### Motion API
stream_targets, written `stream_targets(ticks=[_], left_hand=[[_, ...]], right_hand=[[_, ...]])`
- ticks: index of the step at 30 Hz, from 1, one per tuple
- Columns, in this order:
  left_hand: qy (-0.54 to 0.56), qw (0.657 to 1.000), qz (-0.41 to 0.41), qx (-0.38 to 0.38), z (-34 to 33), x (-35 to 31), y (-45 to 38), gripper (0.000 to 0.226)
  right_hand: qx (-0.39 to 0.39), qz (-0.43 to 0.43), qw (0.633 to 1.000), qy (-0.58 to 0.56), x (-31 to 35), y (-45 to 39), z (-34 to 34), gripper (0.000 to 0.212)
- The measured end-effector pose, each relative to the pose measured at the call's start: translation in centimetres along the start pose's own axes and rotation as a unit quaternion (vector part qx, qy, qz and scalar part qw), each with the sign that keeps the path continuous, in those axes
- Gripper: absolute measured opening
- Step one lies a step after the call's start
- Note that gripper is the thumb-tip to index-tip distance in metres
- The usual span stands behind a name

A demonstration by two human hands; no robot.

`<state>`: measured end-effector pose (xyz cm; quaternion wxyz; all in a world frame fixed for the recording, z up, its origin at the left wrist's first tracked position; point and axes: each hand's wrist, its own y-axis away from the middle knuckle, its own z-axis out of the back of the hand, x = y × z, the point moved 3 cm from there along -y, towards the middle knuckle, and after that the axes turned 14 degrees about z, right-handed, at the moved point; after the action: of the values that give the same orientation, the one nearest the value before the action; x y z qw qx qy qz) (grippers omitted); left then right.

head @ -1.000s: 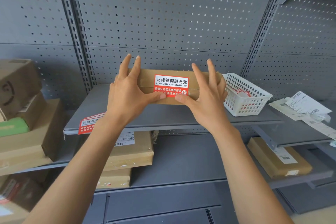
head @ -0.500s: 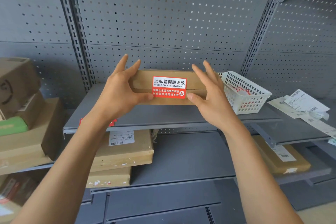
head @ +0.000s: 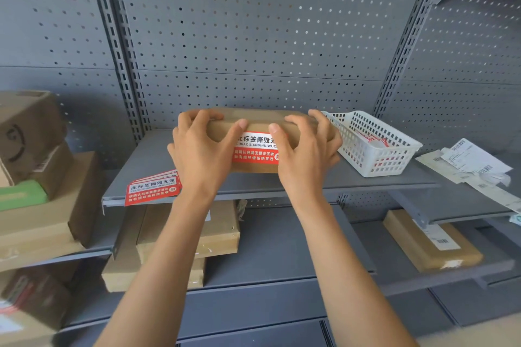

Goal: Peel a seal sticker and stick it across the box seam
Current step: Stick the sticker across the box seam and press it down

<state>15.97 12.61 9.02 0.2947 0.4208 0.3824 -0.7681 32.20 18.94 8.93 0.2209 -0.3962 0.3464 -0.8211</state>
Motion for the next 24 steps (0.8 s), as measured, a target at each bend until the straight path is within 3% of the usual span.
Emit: stream_targets(ticks=[9, 13, 16, 18, 24], left_hand=[[0.000, 0.998, -0.045, 0.040, 0.8, 0.6, -0.6, 0.036], [-0.020, 0.998, -0.039, 0.038, 1.0, 0.4, -0.4, 0.055], [-0.071, 0.995, -0.054, 0.037, 1.0, 0.0, -0.1, 0.078], [-0.082, 0.994, -0.064, 0.044, 1.1, 0.1, -0.2, 0.078], [-0.068, 0.992, -0.078, 0.072, 1.9, 0.5, -0.8, 0.069]], right_hand=[[0.002, 0.036, 0.998, -0.046, -1.1, -0.2, 1.2, 0.027], [0.052, 0.043, 0.998, -0.004, -0.5, -0.3, 1.2, 0.041], [0.092, 0.040, 0.994, 0.040, 0.0, -0.1, 0.9, 0.072], [0.097, 0.050, 0.993, 0.049, 0.0, 0.0, 1.0, 0.080], [0.113, 0.079, 0.990, 0.008, -0.4, -0.4, 1.5, 0.064]])
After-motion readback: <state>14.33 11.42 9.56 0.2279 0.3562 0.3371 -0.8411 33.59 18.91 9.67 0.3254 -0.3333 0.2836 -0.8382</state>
